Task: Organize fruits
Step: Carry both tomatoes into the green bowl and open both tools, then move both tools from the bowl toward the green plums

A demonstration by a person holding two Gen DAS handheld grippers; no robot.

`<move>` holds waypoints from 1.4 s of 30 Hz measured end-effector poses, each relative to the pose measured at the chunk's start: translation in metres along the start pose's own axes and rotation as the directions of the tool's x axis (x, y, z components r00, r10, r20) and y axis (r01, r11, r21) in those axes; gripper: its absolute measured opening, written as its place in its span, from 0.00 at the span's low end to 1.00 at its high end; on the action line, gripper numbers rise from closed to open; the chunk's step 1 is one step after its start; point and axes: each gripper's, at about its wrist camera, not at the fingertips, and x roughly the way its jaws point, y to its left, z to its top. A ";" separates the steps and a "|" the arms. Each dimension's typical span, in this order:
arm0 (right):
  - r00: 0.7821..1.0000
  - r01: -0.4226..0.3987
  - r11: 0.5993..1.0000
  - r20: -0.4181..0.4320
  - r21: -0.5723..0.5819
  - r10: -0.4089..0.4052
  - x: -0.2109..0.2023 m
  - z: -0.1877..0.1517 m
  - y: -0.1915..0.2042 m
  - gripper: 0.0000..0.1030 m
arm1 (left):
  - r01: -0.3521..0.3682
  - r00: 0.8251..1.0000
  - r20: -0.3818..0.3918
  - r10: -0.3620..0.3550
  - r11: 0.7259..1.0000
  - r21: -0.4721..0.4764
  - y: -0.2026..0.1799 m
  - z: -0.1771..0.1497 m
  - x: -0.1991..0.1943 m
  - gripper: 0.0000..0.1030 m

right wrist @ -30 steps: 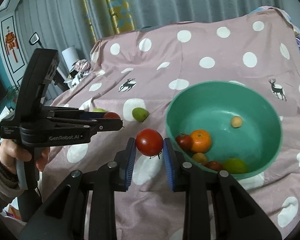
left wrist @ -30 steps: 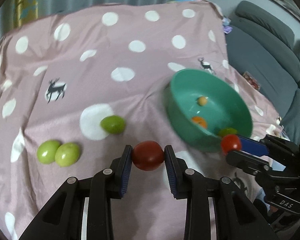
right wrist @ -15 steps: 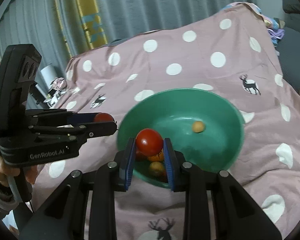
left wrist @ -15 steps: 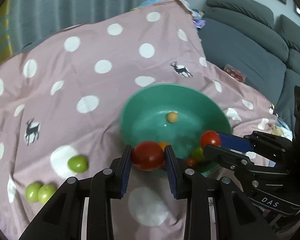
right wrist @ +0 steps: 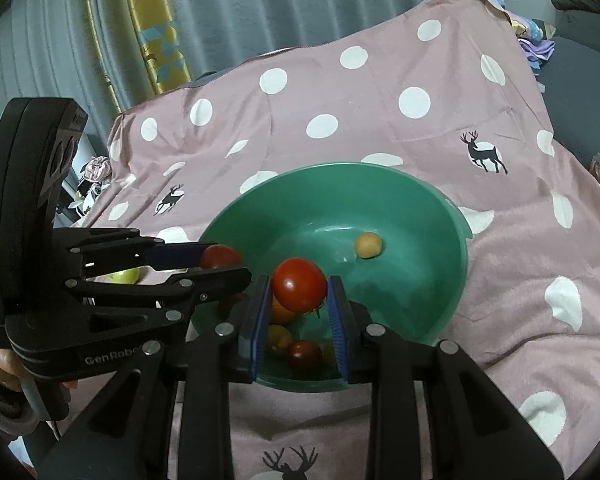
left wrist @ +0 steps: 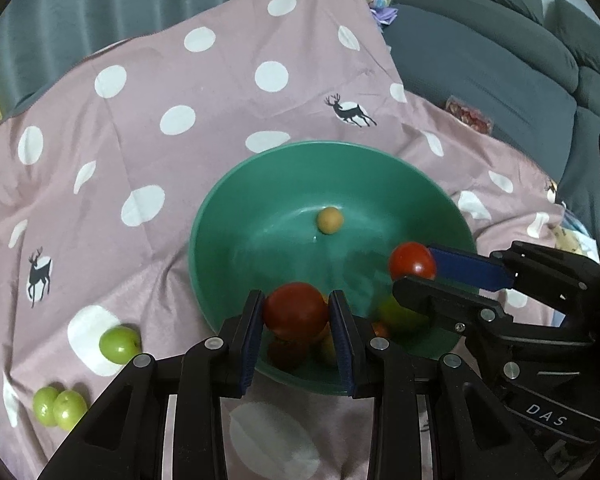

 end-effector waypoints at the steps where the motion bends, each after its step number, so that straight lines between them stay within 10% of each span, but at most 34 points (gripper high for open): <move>1: 1.000 0.002 1.000 -0.001 0.001 -0.002 0.001 0.000 0.000 0.29 | -0.001 1.000 0.001 0.001 1.000 -0.001 0.000 0.000 0.000 0.32; 9: 1.000 0.015 1.000 0.013 0.013 -0.015 -0.005 -0.001 0.002 0.43 | -0.033 0.999 0.028 0.033 0.999 0.002 -0.002 0.000 -0.009 0.33; 13: 0.999 0.009 1.000 0.035 0.024 -0.010 -0.013 -0.001 0.004 0.50 | -0.078 0.995 0.058 0.078 0.997 -0.006 0.003 -0.005 -0.021 0.65; 21: 0.996 -0.044 0.998 0.074 0.042 0.041 -0.029 -0.004 0.015 0.68 | -0.144 0.987 0.061 0.147 0.989 -0.046 0.018 -0.020 -0.039 0.67; 24: 0.994 -0.067 0.997 0.091 0.043 0.063 -0.036 -0.004 0.019 0.74 | -0.173 0.981 0.075 0.177 0.983 -0.055 0.022 -0.028 -0.049 0.88; 30: 0.992 -0.088 0.996 0.091 0.033 0.085 -0.045 -0.005 0.034 0.86 | -0.197 0.975 0.093 0.203 0.978 -0.066 0.028 -0.044 -0.069 0.89; 42: 0.977 -0.195 0.972 -0.109 -0.128 0.182 -0.024 -0.023 0.090 0.98 | -0.165 0.985 0.019 0.172 0.965 -0.202 0.089 -0.135 -0.082 0.99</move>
